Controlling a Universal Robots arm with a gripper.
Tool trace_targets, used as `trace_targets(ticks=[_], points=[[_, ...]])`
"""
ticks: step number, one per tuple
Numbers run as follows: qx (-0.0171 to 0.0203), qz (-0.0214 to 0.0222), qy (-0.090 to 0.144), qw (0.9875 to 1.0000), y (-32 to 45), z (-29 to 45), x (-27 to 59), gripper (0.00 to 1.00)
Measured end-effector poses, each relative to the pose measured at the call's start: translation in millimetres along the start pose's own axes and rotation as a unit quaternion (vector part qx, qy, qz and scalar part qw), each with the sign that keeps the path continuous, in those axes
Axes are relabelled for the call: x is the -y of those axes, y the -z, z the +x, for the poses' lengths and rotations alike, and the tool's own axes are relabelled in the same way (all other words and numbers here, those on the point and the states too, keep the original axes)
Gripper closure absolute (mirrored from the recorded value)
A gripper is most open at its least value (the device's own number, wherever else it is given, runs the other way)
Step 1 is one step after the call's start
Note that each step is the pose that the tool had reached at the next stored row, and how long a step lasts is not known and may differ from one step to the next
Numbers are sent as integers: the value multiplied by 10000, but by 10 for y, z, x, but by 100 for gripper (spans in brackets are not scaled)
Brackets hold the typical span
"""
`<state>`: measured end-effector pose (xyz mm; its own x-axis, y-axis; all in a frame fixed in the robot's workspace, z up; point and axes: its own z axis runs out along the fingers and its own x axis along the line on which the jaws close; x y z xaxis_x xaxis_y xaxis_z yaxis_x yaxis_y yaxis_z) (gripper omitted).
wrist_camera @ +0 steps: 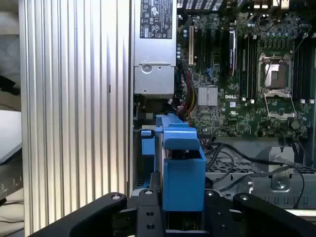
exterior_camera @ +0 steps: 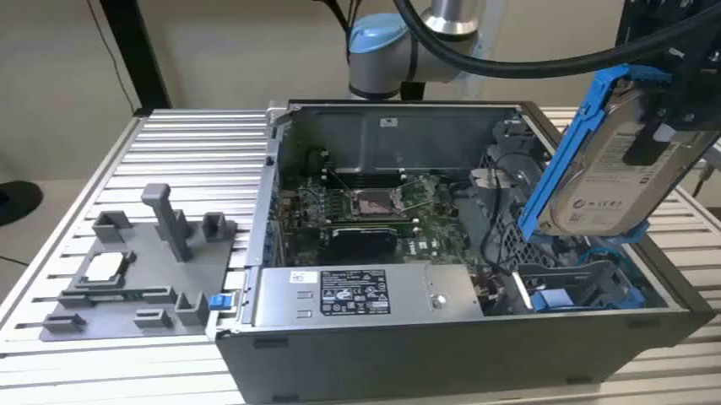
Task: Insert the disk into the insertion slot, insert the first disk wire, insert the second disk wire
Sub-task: 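Insert the disk into the insertion slot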
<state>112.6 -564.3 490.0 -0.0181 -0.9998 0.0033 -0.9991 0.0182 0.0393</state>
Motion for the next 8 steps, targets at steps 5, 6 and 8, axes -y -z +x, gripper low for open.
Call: trace_targets(ticks=[5, 6, 8], points=[[-1, 0, 0, 10000, 0, 0, 0, 100], [0, 0, 0, 10000, -3, 0, 0, 100], [0, 0, 0, 10000, -8, 0, 1, 100]])
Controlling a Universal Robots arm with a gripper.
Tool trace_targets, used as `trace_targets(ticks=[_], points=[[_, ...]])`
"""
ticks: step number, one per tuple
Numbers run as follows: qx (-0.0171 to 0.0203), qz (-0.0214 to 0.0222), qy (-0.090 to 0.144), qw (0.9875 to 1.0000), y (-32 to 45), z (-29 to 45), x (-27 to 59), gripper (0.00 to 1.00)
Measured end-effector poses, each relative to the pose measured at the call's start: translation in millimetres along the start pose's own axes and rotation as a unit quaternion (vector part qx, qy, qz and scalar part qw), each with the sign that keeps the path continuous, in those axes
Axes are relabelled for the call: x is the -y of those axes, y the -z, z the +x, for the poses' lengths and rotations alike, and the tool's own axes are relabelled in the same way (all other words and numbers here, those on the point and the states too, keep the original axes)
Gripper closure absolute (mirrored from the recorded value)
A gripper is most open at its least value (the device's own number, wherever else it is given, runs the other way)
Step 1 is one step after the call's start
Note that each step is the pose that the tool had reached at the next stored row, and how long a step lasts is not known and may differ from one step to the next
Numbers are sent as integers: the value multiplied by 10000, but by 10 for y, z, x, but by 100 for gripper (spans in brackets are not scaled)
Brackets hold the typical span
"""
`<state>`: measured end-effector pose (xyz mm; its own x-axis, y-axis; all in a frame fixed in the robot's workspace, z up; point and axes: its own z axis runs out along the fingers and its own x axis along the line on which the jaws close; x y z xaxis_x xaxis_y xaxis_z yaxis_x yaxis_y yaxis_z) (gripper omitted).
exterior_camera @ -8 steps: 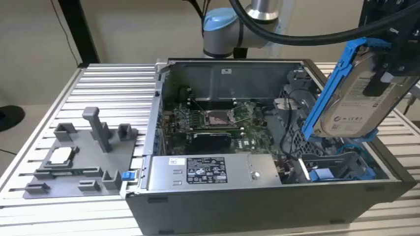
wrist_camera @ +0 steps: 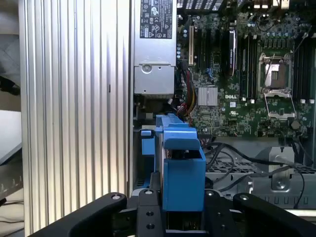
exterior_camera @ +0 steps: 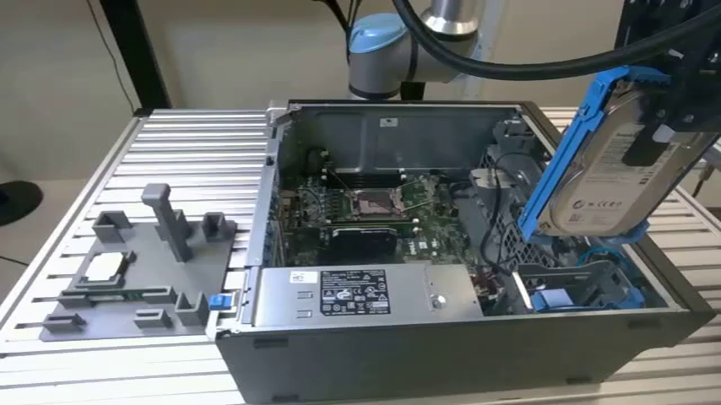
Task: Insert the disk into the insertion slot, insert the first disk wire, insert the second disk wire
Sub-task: 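Insert the disk into the insertion slot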
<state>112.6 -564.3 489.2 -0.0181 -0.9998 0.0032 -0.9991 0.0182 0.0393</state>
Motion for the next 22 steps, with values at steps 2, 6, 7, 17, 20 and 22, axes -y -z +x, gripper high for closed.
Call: trace_targets(ticks=[2, 6, 7, 17, 20, 22], points=[[0, 0, 0, 10000, -6, 0, 0, 100], [-1, 0, 0, 10000, -29, 0, 1, 100], [-1, 0, 0, 10000, -35, 0, 1, 100], [0, 36, 0, 10000, -134, 0, 5, 100], [2, 71, 0, 10000, -170, 6, 9, 100], [13, 82, 0, 10000, -187, 18, 14, 100]])
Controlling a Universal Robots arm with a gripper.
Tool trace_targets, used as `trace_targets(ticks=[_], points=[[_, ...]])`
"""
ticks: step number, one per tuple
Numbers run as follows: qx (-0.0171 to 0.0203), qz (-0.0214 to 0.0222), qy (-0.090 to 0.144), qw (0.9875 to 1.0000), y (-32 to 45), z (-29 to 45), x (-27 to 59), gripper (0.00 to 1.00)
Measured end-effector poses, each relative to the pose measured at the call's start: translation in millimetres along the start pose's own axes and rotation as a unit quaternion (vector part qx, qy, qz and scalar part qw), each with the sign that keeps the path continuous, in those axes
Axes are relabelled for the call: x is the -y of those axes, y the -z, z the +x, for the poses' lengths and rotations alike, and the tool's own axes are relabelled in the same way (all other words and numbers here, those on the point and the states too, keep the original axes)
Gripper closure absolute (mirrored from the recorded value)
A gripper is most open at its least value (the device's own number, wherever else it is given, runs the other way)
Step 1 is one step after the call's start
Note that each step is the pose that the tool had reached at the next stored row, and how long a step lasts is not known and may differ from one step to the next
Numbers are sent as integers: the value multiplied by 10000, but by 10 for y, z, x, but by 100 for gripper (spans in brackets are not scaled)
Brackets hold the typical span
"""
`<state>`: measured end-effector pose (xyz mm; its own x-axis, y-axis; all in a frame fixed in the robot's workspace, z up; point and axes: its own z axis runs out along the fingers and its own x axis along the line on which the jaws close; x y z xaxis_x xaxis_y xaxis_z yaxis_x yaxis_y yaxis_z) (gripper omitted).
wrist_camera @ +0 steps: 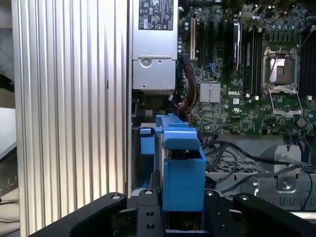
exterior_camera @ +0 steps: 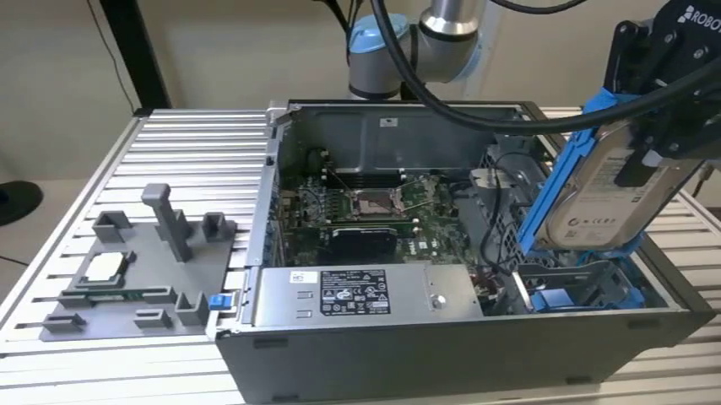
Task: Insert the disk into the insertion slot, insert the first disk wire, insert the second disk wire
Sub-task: 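Insert the disk into the insertion slot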
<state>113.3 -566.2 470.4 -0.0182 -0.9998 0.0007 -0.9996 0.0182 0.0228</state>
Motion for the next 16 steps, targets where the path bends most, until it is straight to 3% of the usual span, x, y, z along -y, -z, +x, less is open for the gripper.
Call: trace_targets(ticks=[5, 16], points=[[82, 4, 2, 10000, -31, 23, 15, 100], [84, 4, 3, 10000, -36, 25, 22, 100]])
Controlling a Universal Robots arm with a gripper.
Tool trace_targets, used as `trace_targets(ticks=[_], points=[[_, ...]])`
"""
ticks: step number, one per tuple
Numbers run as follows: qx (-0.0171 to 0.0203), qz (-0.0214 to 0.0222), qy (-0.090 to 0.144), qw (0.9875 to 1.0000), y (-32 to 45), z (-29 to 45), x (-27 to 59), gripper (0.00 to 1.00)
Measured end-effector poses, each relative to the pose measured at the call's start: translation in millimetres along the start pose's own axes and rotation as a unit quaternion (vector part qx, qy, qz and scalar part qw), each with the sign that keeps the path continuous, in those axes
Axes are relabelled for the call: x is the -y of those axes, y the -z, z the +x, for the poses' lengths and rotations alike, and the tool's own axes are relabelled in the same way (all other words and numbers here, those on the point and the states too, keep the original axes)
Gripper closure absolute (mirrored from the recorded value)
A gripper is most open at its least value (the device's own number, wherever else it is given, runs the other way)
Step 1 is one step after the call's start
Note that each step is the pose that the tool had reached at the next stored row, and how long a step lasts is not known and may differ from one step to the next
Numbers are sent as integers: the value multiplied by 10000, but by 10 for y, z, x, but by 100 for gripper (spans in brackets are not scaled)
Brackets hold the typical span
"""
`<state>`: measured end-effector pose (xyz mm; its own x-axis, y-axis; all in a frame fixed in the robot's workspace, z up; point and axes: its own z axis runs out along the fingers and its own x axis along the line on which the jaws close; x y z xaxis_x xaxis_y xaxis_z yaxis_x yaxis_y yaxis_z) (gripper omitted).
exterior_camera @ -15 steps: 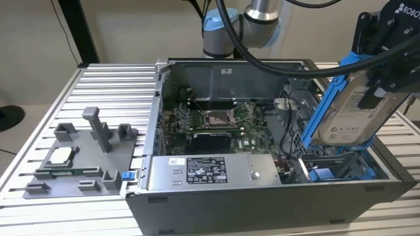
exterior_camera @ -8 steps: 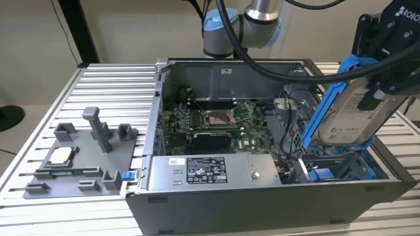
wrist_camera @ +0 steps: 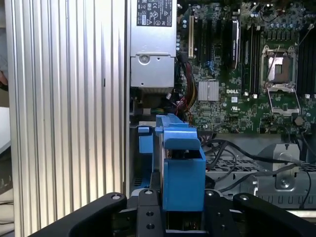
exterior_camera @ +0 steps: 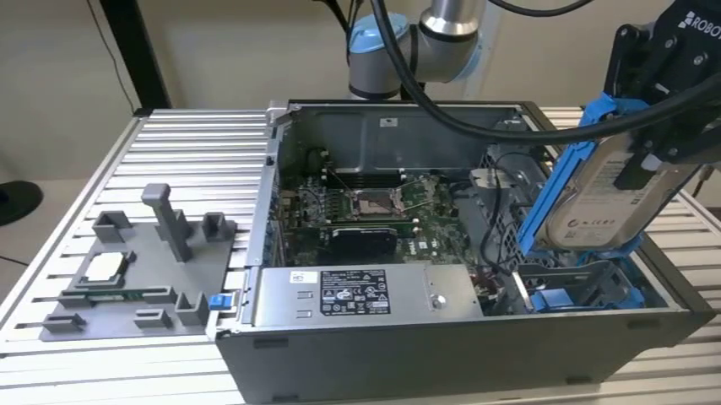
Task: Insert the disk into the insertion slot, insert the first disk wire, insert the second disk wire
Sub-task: 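Insert the disk into the insertion slot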
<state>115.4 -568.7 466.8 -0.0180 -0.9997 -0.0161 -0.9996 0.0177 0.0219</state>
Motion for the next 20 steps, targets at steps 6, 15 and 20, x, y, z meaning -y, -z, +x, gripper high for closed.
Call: trace_targets(ticks=[6, 15, 20], points=[[62, -1, 1, 10000, -27, 26, 39, 100], [136, -2, 3, 9999, -135, 92, 71, 100], [121, -2, 2, 9999, -148, 93, 72, 100]])
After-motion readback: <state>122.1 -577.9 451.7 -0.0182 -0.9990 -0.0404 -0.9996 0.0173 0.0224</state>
